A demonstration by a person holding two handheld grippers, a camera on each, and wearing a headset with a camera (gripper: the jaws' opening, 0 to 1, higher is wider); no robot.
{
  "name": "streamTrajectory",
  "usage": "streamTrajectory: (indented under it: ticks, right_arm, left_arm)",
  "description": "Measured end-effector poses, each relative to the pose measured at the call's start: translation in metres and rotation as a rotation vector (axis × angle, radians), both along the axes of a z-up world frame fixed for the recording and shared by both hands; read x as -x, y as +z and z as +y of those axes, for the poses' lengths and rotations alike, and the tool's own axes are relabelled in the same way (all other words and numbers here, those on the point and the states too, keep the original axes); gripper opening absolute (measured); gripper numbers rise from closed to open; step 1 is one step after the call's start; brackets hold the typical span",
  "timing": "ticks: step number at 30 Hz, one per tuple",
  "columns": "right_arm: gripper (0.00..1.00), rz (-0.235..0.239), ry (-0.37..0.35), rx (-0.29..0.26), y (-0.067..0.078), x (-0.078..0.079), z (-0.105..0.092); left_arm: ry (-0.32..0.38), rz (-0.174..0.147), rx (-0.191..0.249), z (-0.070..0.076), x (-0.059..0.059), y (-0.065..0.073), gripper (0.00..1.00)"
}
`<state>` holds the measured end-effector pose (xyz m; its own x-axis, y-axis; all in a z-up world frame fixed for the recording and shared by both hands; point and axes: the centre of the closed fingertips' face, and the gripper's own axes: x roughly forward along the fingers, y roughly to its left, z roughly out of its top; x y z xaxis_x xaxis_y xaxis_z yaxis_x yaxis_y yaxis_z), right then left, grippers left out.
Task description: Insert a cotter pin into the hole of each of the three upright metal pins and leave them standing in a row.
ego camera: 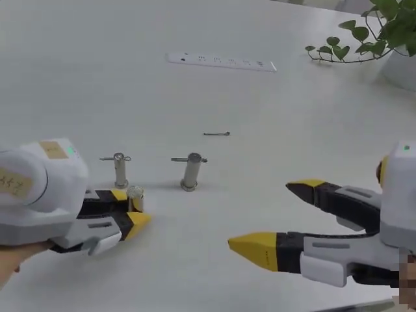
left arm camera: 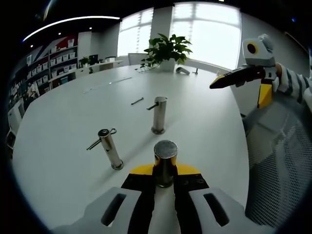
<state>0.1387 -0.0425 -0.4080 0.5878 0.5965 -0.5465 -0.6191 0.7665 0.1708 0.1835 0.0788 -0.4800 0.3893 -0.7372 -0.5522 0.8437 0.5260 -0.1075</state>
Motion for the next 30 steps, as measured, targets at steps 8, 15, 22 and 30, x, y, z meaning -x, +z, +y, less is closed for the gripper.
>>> streamTrajectory:
  ticks: [8,15,22,30]
  right_arm:
    - [0.82,-0.004,0.0,-0.006,0.002,-0.001,0.001]
    - [0.82,-0.005,0.012,-0.002,0.003,-0.001,0.002]
    - [0.82,-0.01,0.021,0.001,0.005,-0.004,0.003]
    - [0.81,-0.014,0.034,0.022,0.007,-0.007,-0.001]
  left_arm:
    - [0.004,0.075,0.037,-0.002,0.006,-0.001,0.12]
    - [-0.04,0.087,0.04,0.002,0.012,0.003,0.14]
    - [-0.075,0.059,0.067,0.016,0.02,0.017,0.41]
    - [-0.025,0.046,0.119,0.043,0.018,0.034,0.57]
